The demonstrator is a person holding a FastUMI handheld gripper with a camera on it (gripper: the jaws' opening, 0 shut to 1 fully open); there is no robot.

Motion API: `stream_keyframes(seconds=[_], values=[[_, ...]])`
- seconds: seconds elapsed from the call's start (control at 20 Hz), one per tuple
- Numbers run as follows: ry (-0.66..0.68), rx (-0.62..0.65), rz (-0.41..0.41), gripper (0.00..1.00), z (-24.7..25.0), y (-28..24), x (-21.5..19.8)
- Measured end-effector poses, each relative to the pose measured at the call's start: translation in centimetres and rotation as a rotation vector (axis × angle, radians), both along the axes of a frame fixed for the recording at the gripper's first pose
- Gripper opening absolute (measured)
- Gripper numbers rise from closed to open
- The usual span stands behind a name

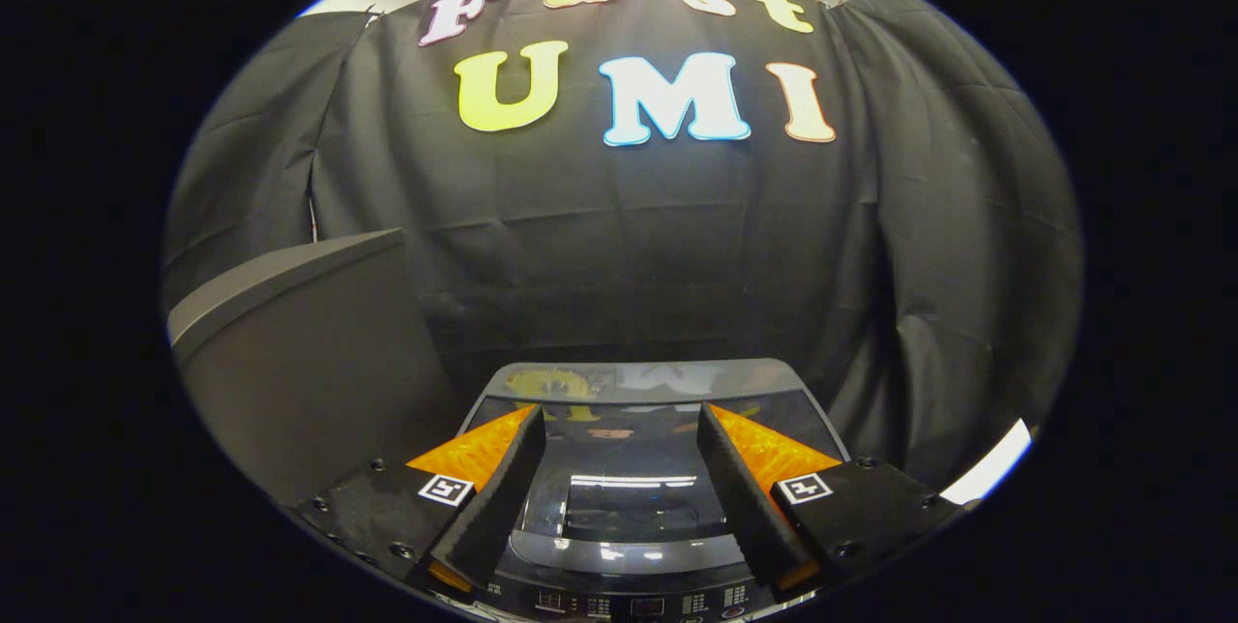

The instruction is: Put the clothes into the washing machine and then close the washing machine lid.

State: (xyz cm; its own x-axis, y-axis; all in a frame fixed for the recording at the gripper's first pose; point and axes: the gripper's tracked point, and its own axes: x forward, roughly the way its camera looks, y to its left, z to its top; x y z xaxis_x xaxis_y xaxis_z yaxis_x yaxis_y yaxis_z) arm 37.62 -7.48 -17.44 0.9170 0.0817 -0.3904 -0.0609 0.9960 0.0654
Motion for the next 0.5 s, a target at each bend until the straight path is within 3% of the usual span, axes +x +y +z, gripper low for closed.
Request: stream_keyframes(seconds=[0.2, 0.5], values=[[-0.016, -0.001, 0.001, 0.98, 1.0, 0.2, -0.7], [-0.101, 0.007, -0.010, 0.98, 6.7, 0.7, -3.5]])
